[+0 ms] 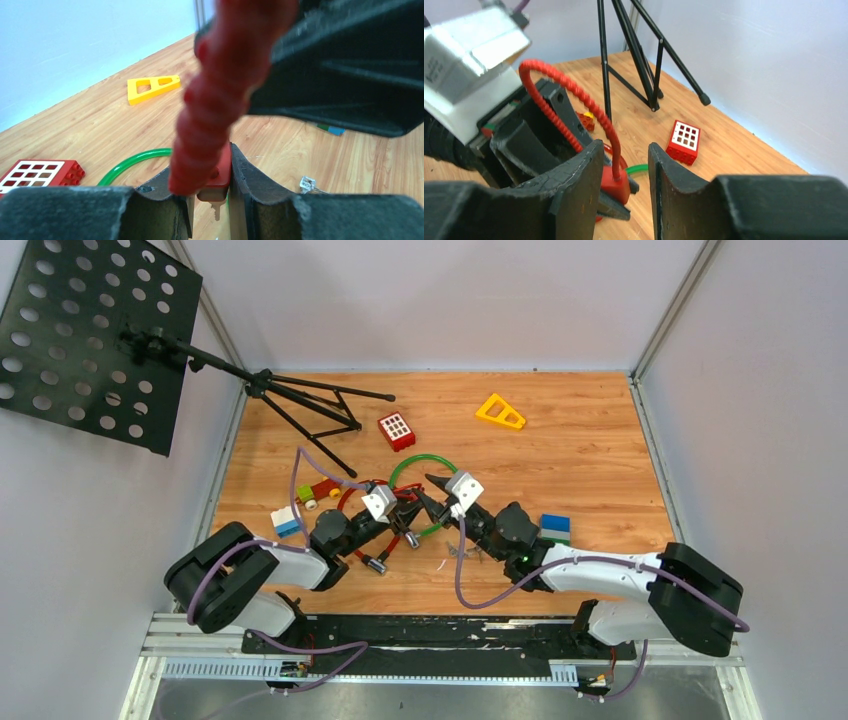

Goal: Lock with the key
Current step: Lock the lock.

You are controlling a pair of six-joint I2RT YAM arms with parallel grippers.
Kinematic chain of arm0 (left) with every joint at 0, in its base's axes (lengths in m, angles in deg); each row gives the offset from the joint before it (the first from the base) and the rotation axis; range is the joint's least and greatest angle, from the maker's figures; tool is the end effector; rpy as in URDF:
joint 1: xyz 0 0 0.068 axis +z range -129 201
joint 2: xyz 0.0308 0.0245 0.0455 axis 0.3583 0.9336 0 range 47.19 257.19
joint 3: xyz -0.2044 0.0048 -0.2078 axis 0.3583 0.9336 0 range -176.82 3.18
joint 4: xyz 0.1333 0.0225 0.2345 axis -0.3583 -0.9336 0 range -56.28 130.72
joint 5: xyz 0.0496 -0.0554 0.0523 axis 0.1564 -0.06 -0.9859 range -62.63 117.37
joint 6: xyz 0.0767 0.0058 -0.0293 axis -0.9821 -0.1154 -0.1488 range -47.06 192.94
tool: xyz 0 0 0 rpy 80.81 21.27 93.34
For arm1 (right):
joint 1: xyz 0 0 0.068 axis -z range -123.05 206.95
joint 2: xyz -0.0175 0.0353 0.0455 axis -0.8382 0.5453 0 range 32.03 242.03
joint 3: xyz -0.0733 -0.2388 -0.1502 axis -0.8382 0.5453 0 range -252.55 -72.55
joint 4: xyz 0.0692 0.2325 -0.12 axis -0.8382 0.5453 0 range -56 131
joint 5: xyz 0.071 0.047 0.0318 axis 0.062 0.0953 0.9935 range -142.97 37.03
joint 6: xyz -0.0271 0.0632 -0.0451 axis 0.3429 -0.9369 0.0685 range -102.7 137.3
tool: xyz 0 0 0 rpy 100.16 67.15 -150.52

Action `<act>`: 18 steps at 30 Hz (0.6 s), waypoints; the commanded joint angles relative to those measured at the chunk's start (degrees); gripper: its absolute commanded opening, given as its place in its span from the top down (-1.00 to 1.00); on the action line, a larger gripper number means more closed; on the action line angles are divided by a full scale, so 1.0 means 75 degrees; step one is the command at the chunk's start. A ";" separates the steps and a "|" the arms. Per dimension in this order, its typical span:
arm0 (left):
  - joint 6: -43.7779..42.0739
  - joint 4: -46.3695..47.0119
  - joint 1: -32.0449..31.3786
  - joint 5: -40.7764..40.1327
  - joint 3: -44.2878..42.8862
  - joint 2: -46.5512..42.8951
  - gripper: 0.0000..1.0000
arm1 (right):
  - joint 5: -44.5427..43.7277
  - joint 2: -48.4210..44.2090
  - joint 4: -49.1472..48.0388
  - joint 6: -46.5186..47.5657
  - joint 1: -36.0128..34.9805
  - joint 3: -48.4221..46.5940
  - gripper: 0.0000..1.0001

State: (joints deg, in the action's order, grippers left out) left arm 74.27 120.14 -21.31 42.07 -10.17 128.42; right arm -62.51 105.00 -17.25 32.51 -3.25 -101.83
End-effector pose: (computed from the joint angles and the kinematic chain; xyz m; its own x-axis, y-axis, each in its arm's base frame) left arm 0.1864 -0.1943 0.2086 0.1285 -0.1473 -0.9807 0.8382 0.5446 0.0281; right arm 0.1623 0.2598 0.2707 0.2660 -0.0559 -0.9624 -0.7299 0.6404 -0.2389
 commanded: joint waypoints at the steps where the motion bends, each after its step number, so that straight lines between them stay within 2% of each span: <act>1: 0.0113 0.0671 -0.0020 0.0100 -0.0224 0.0055 1.00 | -0.0100 0.0063 -0.0153 0.0206 -0.0021 -0.0599 0.26; 3: 0.0144 0.0712 -0.0020 0.0146 -0.0225 0.0081 1.00 | -0.0081 0.0161 -0.0171 0.0243 -0.0022 -0.0718 0.33; 5: 0.0162 0.0731 -0.0020 0.0161 -0.0231 0.0091 1.00 | 0.0020 0.0223 -0.0179 0.0232 -0.0018 -0.0776 0.49; 9: 0.0175 0.0732 -0.0020 0.0158 -0.0237 0.0101 1.00 | 0.0189 0.0304 -0.0127 0.0220 -0.0022 -0.0768 0.96; 18: 0.0137 0.0603 -0.0009 -0.0045 -0.0193 -0.0085 1.00 | 0.0308 0.0922 -0.0208 0.0183 -0.0048 -0.0212 1.00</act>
State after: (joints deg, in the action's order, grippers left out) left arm 75.53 119.41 -21.22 41.72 -10.28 129.18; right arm -61.05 109.15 -19.28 34.36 -3.27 -105.76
